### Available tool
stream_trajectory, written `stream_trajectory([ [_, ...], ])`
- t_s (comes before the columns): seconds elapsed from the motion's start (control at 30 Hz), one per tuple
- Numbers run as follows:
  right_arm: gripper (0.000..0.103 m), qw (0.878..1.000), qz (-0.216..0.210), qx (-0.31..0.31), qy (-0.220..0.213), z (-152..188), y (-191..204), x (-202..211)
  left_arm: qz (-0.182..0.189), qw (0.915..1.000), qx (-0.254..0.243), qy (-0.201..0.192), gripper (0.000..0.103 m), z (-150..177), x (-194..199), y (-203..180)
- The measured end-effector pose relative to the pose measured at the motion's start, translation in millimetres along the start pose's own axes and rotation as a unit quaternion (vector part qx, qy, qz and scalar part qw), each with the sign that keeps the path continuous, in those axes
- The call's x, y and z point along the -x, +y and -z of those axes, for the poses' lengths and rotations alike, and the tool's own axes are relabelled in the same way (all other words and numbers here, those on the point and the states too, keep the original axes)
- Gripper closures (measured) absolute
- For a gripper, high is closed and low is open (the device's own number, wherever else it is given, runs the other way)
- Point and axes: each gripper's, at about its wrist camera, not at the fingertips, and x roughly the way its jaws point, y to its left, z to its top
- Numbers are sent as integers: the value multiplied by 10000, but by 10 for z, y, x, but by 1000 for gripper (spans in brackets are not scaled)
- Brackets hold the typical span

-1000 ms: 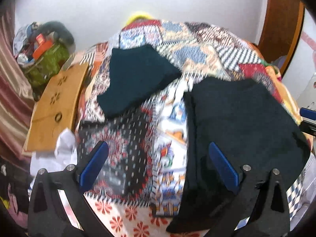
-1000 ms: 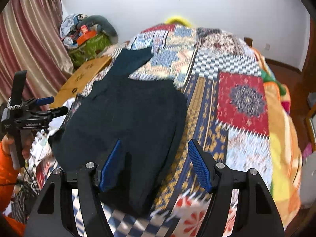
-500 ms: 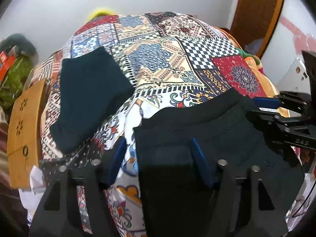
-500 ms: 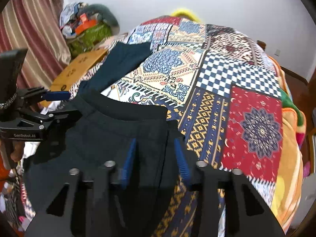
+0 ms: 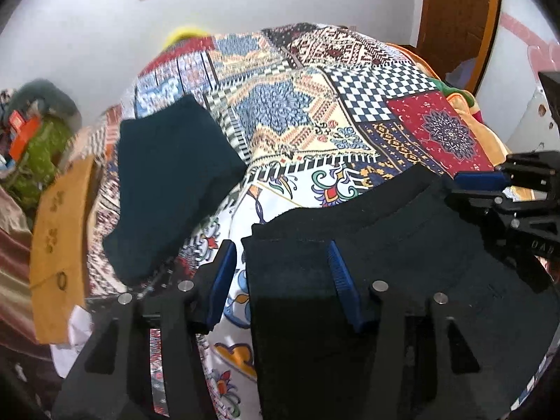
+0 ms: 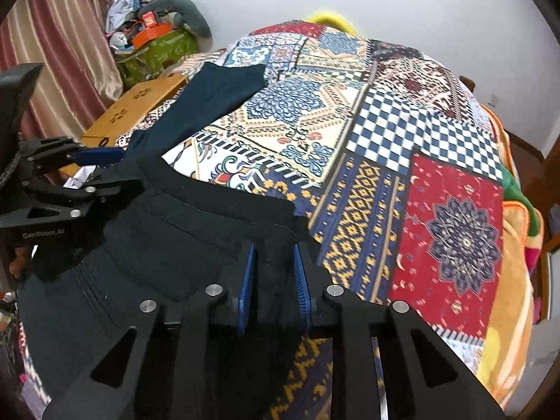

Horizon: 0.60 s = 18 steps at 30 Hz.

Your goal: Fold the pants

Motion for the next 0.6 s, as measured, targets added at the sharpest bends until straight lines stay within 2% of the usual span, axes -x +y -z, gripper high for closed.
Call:
stream_trajectory([
  [0.03,80,10000,13,-14,-12,-4,-2,36,11,10000,-11,-48,47,-4,63,-7],
  [0.17,78,9997,156,-112,-125,8,19,291,80,9994,132,-312,47,-19,374,11],
  [0.23,63,9994,149,-196,-234,23,25,419,140,9986,223,-461,44,-19,547,27],
  [0.33,48,9982,164,-261,-522,58,73,654,134,9975,289,-625,36,8,736,32],
  [0.4,43,9974,166,-254,-654,101,127,791,158,9969,351,-683,33,57,837,39],
  [0.53,27,9965,87,-344,-754,204,201,917,310,9959,574,-632,27,206,911,89],
  [0.6,26,9966,81,-380,-728,282,241,929,452,9955,666,-499,27,299,868,114],
])
